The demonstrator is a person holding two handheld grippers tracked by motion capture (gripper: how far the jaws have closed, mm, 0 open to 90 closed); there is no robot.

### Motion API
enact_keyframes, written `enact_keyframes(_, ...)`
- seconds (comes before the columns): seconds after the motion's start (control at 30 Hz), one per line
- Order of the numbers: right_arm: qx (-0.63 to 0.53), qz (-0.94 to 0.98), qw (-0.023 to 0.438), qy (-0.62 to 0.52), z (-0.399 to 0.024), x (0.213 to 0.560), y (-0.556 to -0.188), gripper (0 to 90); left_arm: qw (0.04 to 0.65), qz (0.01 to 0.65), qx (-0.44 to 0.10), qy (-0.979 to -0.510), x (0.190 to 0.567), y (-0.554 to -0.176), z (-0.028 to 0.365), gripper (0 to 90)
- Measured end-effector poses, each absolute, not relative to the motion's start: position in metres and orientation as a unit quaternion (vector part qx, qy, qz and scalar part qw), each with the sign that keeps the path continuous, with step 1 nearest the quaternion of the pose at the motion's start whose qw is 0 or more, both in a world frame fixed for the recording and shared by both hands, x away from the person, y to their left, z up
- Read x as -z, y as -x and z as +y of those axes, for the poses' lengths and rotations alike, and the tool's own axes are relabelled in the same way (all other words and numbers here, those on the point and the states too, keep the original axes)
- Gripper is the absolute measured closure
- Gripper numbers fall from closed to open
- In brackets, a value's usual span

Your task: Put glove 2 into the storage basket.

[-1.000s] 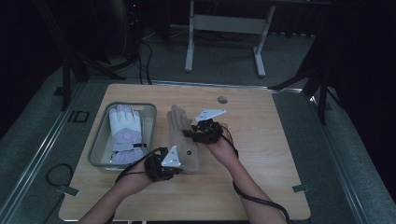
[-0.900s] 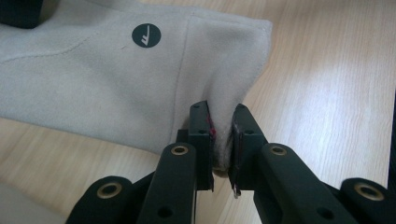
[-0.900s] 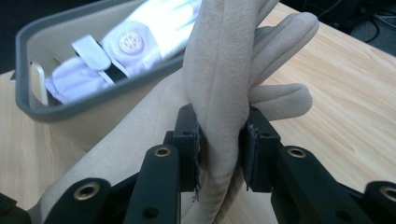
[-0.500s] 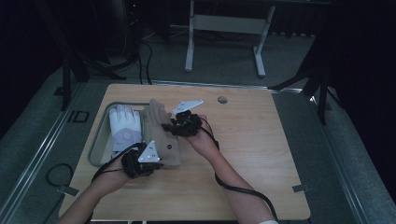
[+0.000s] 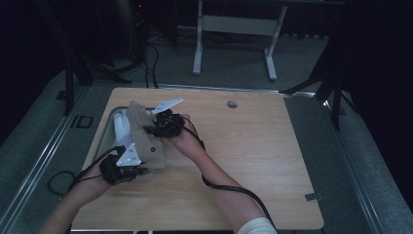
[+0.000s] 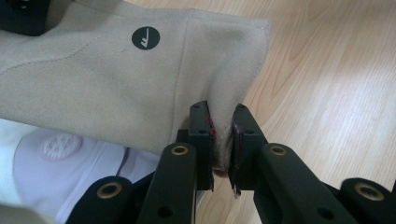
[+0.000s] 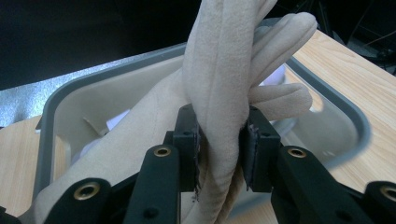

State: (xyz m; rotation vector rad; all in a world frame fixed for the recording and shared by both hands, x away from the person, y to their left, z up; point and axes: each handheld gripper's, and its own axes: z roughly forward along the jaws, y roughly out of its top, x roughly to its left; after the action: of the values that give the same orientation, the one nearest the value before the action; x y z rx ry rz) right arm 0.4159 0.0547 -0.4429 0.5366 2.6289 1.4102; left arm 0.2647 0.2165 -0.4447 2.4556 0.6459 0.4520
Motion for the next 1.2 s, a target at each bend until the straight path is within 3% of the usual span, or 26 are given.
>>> enact_keyframes(0.57, -0.454, 0.876, 0.041, -0.157, 0.119, 0.450, -0.429, 70.3, 0.271, 0.287, -0.168, -0.903, 0.450, -0.269, 0.260, 81.7)
enact_keyframes(0.87, -0.418, 0.888, 0.034, -0.187, 0.121, 0.480, -0.440, 69.1, 0.271, 0.297, -0.150, -0.903, 0.465, -0.280, 0.260, 81.6)
enact_keyframes(1.2, -0.411, 0.888, 0.021, -0.208, 0.121, 0.491, -0.451, 66.2, 0.268, 0.308, -0.140, -0.902, 0.474, -0.290, 0.258, 81.5)
